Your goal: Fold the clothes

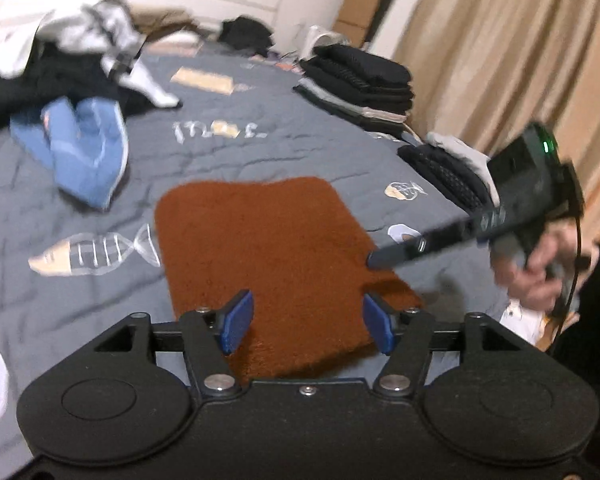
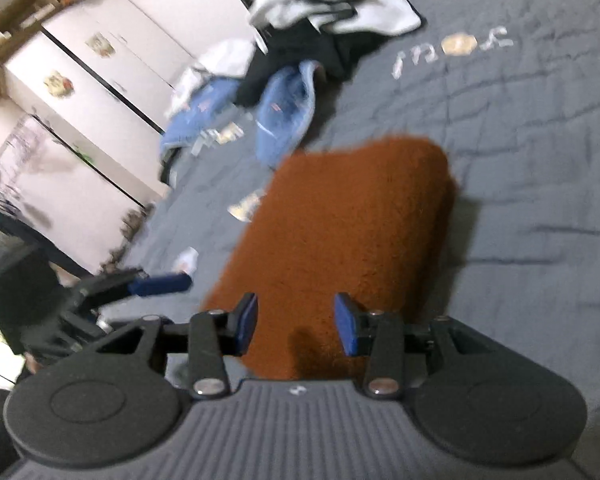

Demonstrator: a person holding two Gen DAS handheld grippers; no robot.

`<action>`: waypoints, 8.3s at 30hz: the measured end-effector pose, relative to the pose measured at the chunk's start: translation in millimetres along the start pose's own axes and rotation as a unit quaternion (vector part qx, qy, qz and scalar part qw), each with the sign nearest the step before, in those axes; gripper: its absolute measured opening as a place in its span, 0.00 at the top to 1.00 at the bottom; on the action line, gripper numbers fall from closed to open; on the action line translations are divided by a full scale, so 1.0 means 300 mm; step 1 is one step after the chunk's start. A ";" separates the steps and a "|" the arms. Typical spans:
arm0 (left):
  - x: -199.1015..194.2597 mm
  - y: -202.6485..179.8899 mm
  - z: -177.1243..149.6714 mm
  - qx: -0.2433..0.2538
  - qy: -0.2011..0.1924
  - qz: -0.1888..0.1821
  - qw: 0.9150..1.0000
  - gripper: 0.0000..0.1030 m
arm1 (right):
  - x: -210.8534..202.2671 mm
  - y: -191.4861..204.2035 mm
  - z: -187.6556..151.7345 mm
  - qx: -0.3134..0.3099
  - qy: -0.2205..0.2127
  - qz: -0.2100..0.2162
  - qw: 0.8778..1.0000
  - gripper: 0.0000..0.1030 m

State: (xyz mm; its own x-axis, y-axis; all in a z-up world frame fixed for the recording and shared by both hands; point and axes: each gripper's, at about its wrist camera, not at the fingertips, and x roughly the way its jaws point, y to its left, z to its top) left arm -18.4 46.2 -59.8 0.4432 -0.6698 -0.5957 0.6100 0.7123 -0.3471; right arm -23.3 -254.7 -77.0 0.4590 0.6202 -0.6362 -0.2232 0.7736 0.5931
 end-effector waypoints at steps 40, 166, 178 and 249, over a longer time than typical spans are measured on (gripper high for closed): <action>0.063 0.080 -0.060 -0.187 0.069 -0.052 0.979 0.54 | 0.028 -0.095 0.035 0.069 -0.127 -0.036 0.989 0.77; -0.269 -0.242 -0.417 -0.185 -0.124 0.149 0.963 0.21 | -0.229 0.206 -0.460 0.046 -0.192 -0.111 0.974 0.61; -0.219 -0.313 -0.395 -0.130 -0.121 0.164 0.970 0.21 | -0.239 0.268 -0.436 0.013 -0.188 -0.116 0.975 0.61; 0.152 0.252 -0.015 -0.255 -0.057 0.074 0.962 0.15 | -0.114 -0.138 -0.022 0.007 -0.060 -0.019 0.998 0.55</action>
State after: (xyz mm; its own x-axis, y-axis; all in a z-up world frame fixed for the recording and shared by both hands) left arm 45.1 70.2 -116.4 0.5875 -0.5515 -0.5922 0.1462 0.7921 -0.5926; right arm -35.4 -307.1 -83.2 0.5666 0.5697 -0.5953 -0.1923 0.7939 0.5768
